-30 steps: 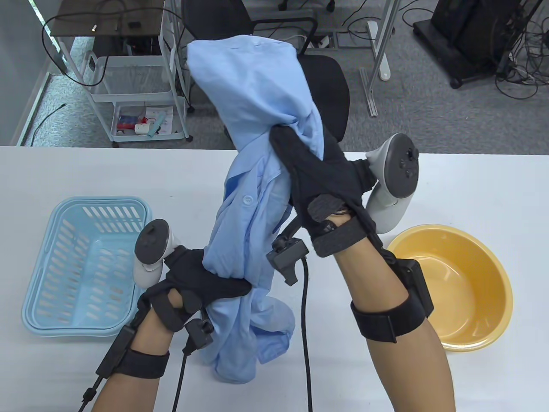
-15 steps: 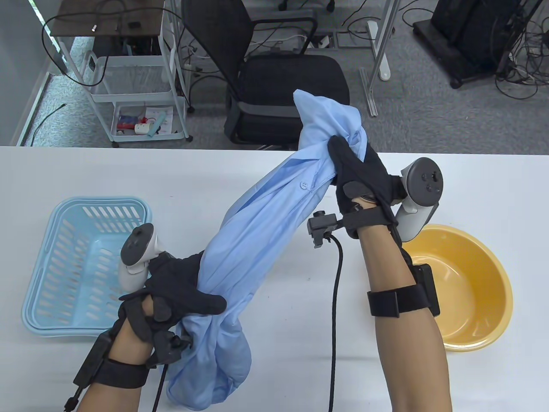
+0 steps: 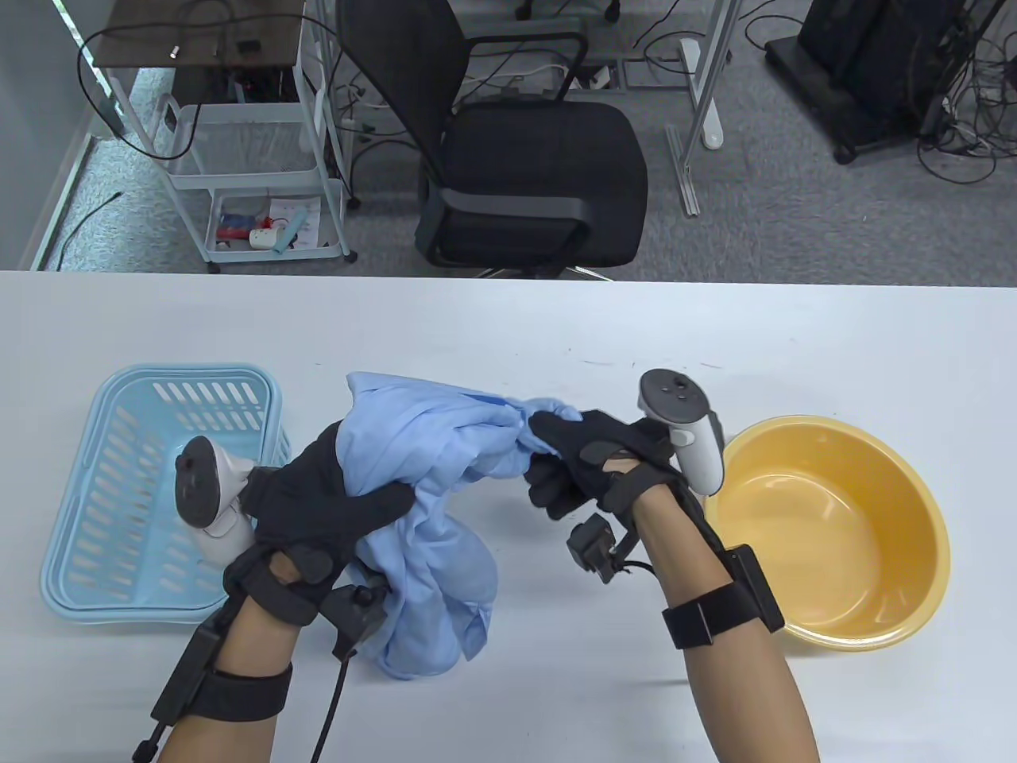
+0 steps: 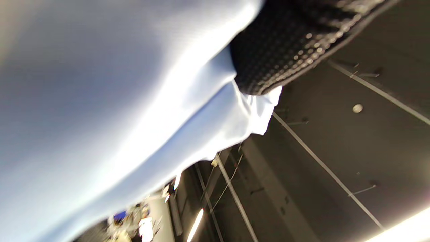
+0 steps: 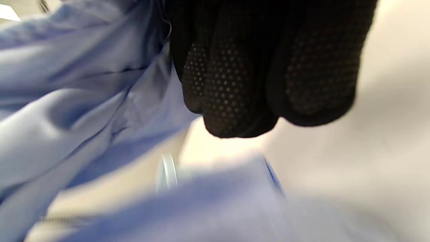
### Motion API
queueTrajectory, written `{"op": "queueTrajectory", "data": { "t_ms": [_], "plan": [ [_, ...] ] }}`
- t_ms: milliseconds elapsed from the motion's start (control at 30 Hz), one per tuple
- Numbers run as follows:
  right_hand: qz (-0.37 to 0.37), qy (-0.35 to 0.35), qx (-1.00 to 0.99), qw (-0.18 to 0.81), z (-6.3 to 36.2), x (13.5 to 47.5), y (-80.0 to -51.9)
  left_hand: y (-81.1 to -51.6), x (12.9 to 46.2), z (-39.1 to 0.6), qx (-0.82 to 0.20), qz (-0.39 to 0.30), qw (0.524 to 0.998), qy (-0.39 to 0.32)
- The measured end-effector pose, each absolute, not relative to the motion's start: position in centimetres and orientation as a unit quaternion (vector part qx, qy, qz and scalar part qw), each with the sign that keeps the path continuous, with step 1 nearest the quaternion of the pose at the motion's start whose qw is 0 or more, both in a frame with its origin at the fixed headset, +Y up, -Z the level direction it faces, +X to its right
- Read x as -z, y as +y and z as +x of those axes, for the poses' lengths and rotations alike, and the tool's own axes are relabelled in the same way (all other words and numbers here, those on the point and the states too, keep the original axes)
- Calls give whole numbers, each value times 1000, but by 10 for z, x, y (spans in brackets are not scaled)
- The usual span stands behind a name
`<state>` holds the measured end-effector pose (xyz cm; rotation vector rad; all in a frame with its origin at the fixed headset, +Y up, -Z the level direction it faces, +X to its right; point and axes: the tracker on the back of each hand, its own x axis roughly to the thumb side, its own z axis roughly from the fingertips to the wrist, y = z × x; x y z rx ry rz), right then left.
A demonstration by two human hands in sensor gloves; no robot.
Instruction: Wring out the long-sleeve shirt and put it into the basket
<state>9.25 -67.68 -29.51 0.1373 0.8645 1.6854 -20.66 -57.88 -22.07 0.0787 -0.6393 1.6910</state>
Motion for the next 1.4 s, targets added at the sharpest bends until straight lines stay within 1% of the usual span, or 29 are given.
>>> {"op": "queueTrajectory", "data": {
  "t_ms": [33, 67, 100, 167, 233, 300, 367, 400, 467, 500, 533, 567, 600, 633, 733, 767, 833, 867, 967, 1000, 1033, 1067, 1133, 1233, 1267, 1300, 1333, 1367, 1400],
  "plan": [
    [82, 407, -704, 576, 83, 289, -686, -580, 221, -205, -732, 48, 618, -282],
    [84, 436, -693, 568, 77, 284, -694, -580, 221, -204, -730, 49, 617, -290],
    [84, 442, -695, 562, 75, 281, -698, -580, 220, -203, -726, 47, 618, -299],
    [71, 414, -722, 550, 81, 283, -703, -576, 216, -205, -709, 49, 634, -306],
    [61, 382, -740, 551, 92, 287, -703, -571, 212, -209, -679, 50, 661, -318],
    [25, 328, -761, 559, 108, 292, -701, -567, 209, -212, -661, 53, 671, -332],
    [-28, 258, -792, 553, 125, 295, -697, -563, 208, -216, -680, 56, 650, -333],
    [-30, 206, -808, 551, 135, 297, -694, -560, 208, -218, -693, 46, 638, -333],
    [17, 133, -808, 574, 143, 298, -687, -555, 210, -221, -702, 28, 628, -336],
    [54, 89, -785, 610, 145, 298, -680, -553, 211, -222, -708, 14, 620, -339],
    [71, 66, -758, 645, 145, 297, -675, -552, 213, -221, -714, 5, 611, -341],
    [95, 60, -721, 683, 143, 296, -669, -552, 215, -220, -726, -9, 596, -342],
    [148, 71, -674, 721, 137, 295, -660, -551, 218, -217, -741, -27, 577, -342],
    [176, 80, -657, 729, 134, 295, -655, -551, 220, -215, -748, -39, 567, -342],
    [293, 116, -671, 671, 116, 288, -637, -550, 224, -207, -766, -72, 538, -345],
    [317, 130, -670, 659, 111, 286, -635, -550, 225, -205, -766, -77, 536, -347],
    [373, 198, -628, 654, 95, 275, -634, -550, 228, -201, -762, -83, 539, -349],
    [388, 221, -612, 653, 89, 270, -633, -551, 229, -200, -761, -82, 544, -345],
    [442, 271, -589, 620, 69, 252, -632, -553, 232, -197, -769, -32, 557, -311],
    [455, 274, -594, 604, 64, 248, -631, -555, 234, -195, -766, -19, 566, -303],
    [463, 267, -606, 589, 59, 245, -628, -556, 235, -192, -760, -11, 573, -308],
    [466, 238, -633, 570, 52, 240, -625, -559, 236, -189, -757, -6, 575, -309],
    [461, 213, -660, 554, 45, 236, -621, -563, 235, -183, -763, 2, 569, -307],
    [411, 141, -715, 548, 39, 235, -618, -566, 236, -179, -766, 14, 562, -310],
    [387, 103, -729, 555, 38, 235, -619, -567, 235, -178, -765, 15, 564, -312],
    [390, 96, -730, 552, 36, 236, -619, -567, 235, -177, -764, 15, 562, -316],
    [372, 95, -738, 555, 35, 236, -620, -567, 235, -177, -765, 11, 560, -319],
    [355, 71, -738, 569, 34, 236, -621, -568, 234, -178, -760, 11, 566, -320],
    [343, 66, -743, 570, 35, 237, -622, -568, 234, -178, -758, 12, 568, -322]
  ]
}}
